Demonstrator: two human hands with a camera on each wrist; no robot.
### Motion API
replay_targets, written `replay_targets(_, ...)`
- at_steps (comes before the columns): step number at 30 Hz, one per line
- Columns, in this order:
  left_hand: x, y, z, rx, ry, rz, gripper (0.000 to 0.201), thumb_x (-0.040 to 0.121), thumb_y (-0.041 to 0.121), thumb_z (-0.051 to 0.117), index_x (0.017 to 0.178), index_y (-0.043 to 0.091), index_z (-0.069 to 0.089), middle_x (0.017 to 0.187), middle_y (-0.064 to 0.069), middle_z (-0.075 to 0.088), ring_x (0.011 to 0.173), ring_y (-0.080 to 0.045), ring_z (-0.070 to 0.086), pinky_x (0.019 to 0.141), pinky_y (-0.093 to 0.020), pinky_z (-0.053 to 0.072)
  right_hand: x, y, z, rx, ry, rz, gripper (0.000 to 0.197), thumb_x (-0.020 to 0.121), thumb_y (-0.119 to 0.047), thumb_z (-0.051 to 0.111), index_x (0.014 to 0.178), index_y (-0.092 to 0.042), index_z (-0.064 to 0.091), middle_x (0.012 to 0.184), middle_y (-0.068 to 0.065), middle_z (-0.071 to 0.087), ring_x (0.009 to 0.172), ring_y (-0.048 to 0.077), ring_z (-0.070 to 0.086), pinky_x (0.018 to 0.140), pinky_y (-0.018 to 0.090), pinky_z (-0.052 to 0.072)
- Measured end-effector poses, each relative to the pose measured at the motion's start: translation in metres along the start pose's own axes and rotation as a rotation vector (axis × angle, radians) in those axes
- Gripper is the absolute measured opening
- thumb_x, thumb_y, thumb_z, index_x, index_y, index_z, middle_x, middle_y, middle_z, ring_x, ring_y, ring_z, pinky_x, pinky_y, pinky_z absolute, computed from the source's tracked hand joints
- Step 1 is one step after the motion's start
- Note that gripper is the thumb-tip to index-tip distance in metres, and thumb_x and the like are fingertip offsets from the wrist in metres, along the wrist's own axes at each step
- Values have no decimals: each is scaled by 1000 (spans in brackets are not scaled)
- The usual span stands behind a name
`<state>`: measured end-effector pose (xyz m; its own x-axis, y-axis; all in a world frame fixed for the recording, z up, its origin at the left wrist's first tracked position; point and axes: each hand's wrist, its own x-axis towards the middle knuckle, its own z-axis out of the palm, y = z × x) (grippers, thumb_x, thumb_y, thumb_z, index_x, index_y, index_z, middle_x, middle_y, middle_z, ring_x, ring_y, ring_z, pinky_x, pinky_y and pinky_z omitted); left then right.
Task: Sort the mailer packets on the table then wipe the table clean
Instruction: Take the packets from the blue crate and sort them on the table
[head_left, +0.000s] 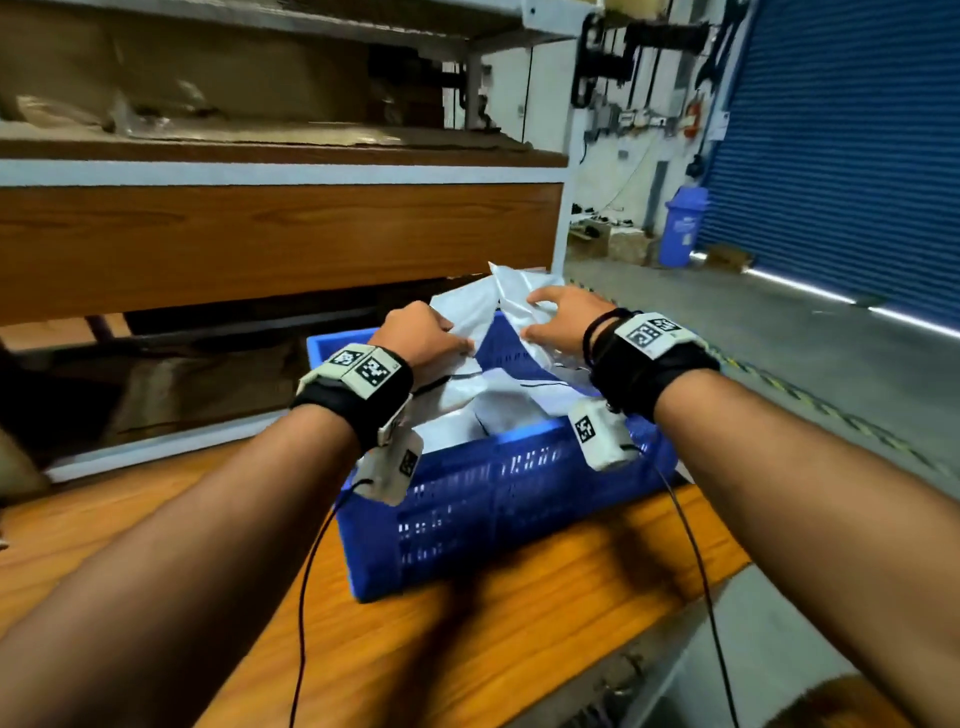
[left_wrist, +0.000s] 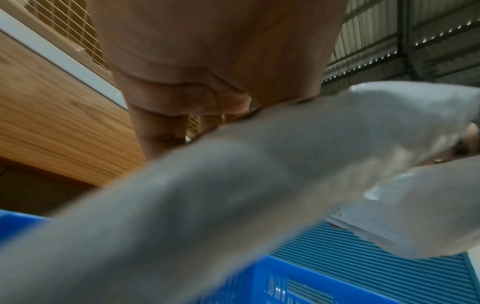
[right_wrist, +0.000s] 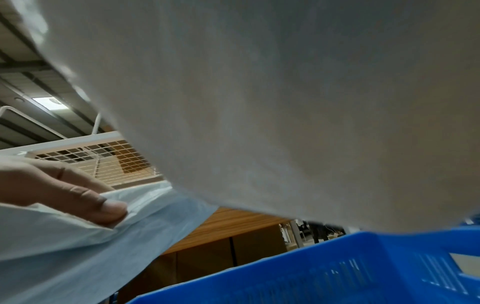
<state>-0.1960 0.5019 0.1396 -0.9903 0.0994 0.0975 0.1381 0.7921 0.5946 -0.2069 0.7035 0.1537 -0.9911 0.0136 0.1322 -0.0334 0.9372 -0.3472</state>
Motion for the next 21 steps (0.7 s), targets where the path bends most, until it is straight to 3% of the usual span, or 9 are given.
replay_targets(2,14,8,10,26,-19,-17,31,77,39,71,85,9,74,89,-10,72,89,-27,65,62,-26,41,15,15,0,-38,-40,15,55,86,-38,66,138,-29,49,144,2,47,128,24,47,97,26,39)
replay_targets(5,36,15,23,100,-75,-40,33,77,39,72,87,9,74,88,-10,71,87,-28,64,62,-29,43,36,34,9,-103,-105,54,53,86,-38,67,136,-31,49,136,4,55,121,24,53,87,22,40)
replay_targets(14,98,34,38,325,-207,15,20,83,28,64,92,10,65,94,-12,64,83,-29,57,66,-30,41,88,67,23,-353,-292,84,55,87,-41,65,138,-29,47,134,2,57,121,23,53,95,26,39)
replay_targets(16,104,32,50,380,-235,30,24,87,25,59,101,7,65,105,-14,65,89,-31,59,69,-31,42,97,71,25,-382,-326,65,54,87,-40,65,138,-28,49,134,3,56,124,23,51,98,27,37)
replay_targets(18,102,30,64,423,-266,68,30,91,21,53,116,6,62,119,-14,62,106,-33,58,76,-31,41,104,72,28,-382,-377,48,54,88,-41,65,137,-27,49,135,4,55,124,22,50,99,26,36)
replay_targets(21,89,36,79,498,-339,120,30,95,12,48,122,4,59,124,-15,59,115,-34,55,81,-31,41,118,72,31,-386,-440,26,55,89,-40,65,139,-24,48,128,5,58,117,21,54,89,23,38)
